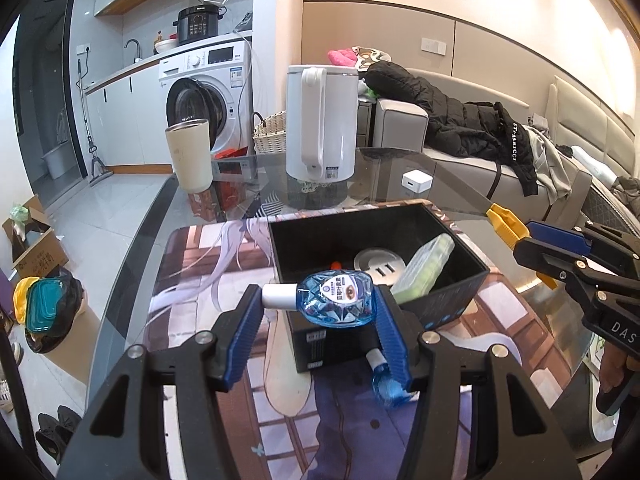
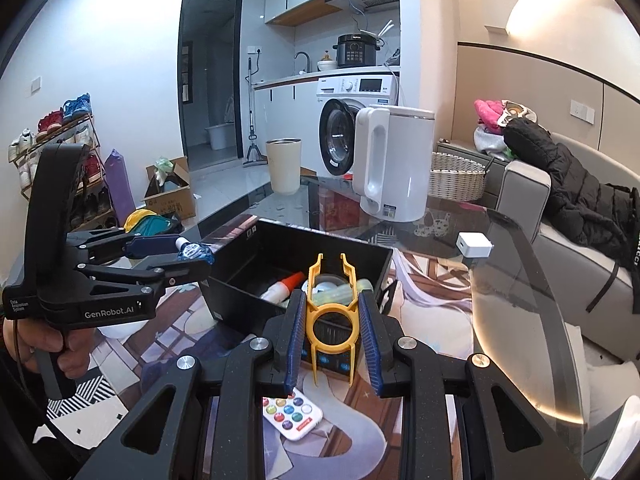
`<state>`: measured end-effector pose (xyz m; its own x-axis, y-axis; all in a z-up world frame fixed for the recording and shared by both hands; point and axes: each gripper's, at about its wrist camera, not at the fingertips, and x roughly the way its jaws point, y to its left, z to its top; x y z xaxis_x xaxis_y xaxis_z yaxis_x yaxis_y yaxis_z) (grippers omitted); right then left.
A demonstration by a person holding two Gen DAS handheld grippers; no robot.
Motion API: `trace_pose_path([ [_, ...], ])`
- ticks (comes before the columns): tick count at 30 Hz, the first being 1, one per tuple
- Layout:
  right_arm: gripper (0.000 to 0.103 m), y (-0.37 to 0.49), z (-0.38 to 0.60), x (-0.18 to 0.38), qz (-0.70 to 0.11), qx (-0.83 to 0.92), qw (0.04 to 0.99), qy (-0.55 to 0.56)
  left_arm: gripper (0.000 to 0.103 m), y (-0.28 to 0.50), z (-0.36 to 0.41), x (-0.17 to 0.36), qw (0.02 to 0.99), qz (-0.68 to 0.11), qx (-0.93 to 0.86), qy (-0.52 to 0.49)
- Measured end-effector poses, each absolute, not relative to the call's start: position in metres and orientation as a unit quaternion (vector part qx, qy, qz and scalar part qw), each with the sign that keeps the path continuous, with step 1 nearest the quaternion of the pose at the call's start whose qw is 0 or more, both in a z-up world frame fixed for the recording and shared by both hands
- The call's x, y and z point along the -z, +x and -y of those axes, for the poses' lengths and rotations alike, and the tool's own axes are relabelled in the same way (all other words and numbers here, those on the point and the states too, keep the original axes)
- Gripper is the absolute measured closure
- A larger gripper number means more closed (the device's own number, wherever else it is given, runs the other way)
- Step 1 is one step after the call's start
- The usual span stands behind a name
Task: Organize rigid objects
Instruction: 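Carry the yellow clip and blue bottle over the black box with both tools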
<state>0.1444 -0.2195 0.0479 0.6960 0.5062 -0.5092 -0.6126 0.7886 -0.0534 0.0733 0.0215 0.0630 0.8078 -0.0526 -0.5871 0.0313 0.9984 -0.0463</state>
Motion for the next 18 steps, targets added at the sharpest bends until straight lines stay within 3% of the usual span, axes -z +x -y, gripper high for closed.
trace_pose_path([
  [18, 0.077, 0.17, 0.199, -0.052, -0.233, -0.322, 0.909, -0.128, 0.048, 0.103, -0.014, -0.067, 0.952, -0.304, 0.029, -0.015],
])
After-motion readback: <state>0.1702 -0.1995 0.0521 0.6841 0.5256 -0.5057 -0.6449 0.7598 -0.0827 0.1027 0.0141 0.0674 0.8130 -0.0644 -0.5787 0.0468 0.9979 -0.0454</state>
